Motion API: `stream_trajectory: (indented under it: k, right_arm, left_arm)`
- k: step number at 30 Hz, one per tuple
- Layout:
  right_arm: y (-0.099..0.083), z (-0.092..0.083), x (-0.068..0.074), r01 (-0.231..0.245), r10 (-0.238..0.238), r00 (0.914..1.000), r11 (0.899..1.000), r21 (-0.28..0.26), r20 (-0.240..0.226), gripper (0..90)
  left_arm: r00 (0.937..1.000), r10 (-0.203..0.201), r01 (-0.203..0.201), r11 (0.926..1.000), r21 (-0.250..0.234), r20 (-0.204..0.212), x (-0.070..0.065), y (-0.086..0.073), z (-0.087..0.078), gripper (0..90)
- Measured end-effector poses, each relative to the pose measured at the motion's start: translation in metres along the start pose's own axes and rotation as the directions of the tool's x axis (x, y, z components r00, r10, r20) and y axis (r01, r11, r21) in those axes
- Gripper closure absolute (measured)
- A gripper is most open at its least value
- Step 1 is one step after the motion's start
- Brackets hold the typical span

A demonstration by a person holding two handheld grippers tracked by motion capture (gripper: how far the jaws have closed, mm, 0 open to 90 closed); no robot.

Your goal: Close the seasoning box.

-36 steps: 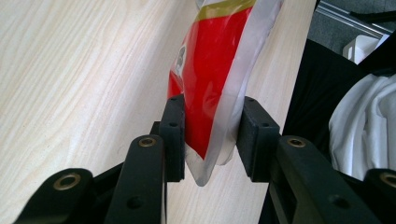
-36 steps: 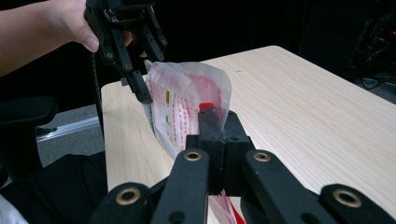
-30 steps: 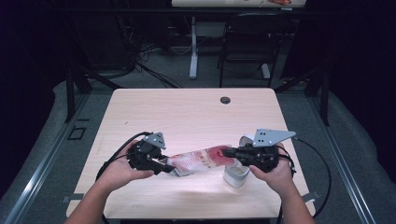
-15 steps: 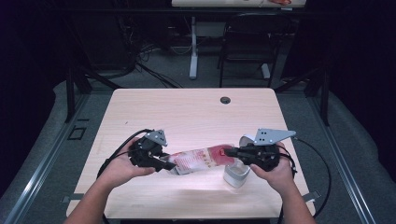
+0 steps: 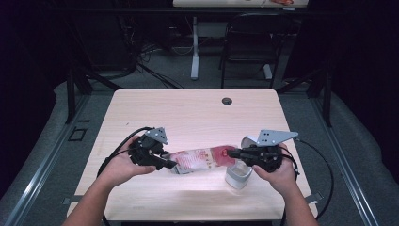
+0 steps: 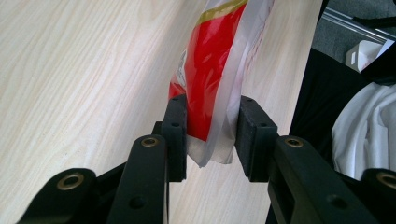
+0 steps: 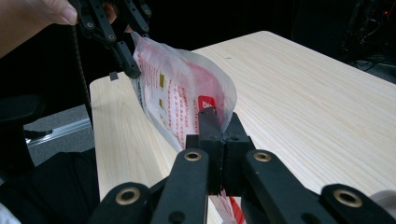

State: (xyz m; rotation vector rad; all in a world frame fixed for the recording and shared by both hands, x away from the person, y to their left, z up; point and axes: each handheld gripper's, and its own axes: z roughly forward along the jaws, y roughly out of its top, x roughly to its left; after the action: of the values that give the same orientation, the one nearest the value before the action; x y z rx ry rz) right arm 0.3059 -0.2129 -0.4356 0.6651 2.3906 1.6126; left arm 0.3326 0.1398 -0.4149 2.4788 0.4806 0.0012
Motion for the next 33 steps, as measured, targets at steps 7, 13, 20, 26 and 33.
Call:
stream_trajectory:
  k: [7, 13, 20, 26, 33]
  right_arm:
    - [-0.001, -0.001, -0.001, -0.005, 0.005, 1.0000, 1.000, 0.001, 0.002, 89.6]
    - [-0.002, -0.001, -0.002, -0.012, 0.012, 0.9999, 1.000, -0.006, -0.001, 89.6]
    - [-0.003, -0.003, -0.003, -0.018, 0.018, 0.9998, 1.000, -0.010, -0.001, 89.6]
    - [-0.004, -0.004, -0.005, -0.024, 0.024, 0.9997, 1.000, -0.013, -0.003, 89.6]
    - [-0.005, -0.007, -0.006, -0.027, 0.027, 0.9996, 1.000, -0.010, 0.005, 89.5]
  left_arm:
    - [1.0000, 0.000, 0.000, 1.0000, -0.006, 0.000, 0.001, 0.002, -0.002, 67.9]
    - [1.0000, 0.005, -0.005, 1.0000, -0.007, -0.004, 0.001, 0.004, -0.003, 68.0]
    - [1.0000, 0.008, -0.008, 0.9999, -0.006, -0.002, 0.001, 0.006, -0.005, 68.1]
    - [0.9999, 0.011, -0.011, 0.9999, -0.003, -0.009, -0.001, 0.010, -0.007, 68.2]
    - [0.9997, 0.021, -0.021, 0.9998, 0.001, -0.013, -0.003, 0.017, -0.011, 68.4]
